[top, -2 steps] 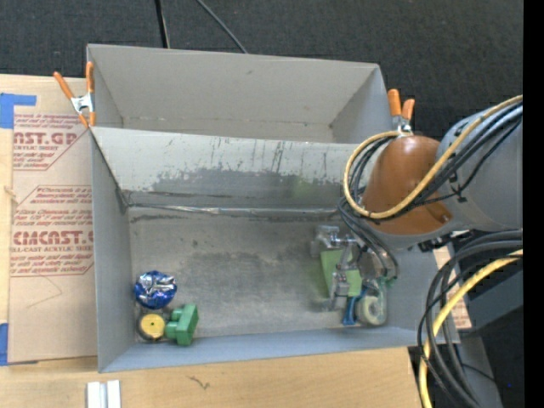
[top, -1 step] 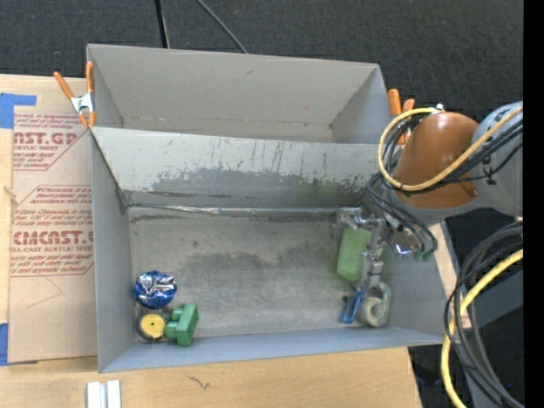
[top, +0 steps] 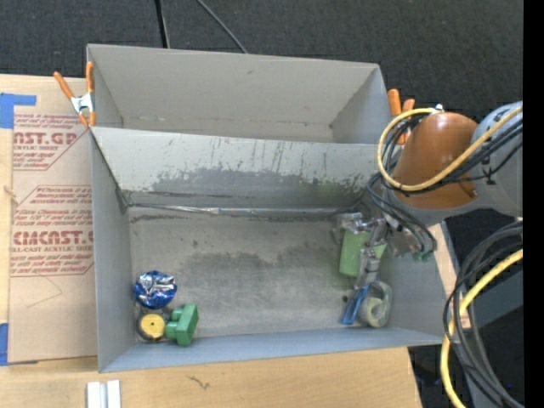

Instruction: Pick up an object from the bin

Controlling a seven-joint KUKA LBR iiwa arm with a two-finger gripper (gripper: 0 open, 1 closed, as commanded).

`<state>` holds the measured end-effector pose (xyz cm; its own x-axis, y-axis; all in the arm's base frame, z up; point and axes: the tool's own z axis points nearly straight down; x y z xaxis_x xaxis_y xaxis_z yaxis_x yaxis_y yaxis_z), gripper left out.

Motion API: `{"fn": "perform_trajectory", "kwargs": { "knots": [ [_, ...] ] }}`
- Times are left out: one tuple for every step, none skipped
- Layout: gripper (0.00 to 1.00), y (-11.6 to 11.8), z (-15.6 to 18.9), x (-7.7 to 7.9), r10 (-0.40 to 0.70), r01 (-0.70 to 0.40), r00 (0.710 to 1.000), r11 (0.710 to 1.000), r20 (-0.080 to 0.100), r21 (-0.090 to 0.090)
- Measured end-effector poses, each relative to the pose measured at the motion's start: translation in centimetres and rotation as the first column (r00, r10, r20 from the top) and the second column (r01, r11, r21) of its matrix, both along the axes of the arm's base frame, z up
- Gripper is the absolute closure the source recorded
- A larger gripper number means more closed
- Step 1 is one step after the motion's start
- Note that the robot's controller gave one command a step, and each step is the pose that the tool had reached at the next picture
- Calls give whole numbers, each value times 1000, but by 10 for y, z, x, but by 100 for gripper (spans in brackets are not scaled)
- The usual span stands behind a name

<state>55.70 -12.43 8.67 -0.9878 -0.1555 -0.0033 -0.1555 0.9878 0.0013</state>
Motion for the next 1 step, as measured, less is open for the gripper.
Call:
{"fn": "perform_trajectory", "kwargs": {
  "knots": [
    [100,10,136,5,55,-55,998,998,9,-4]
  ]
}}
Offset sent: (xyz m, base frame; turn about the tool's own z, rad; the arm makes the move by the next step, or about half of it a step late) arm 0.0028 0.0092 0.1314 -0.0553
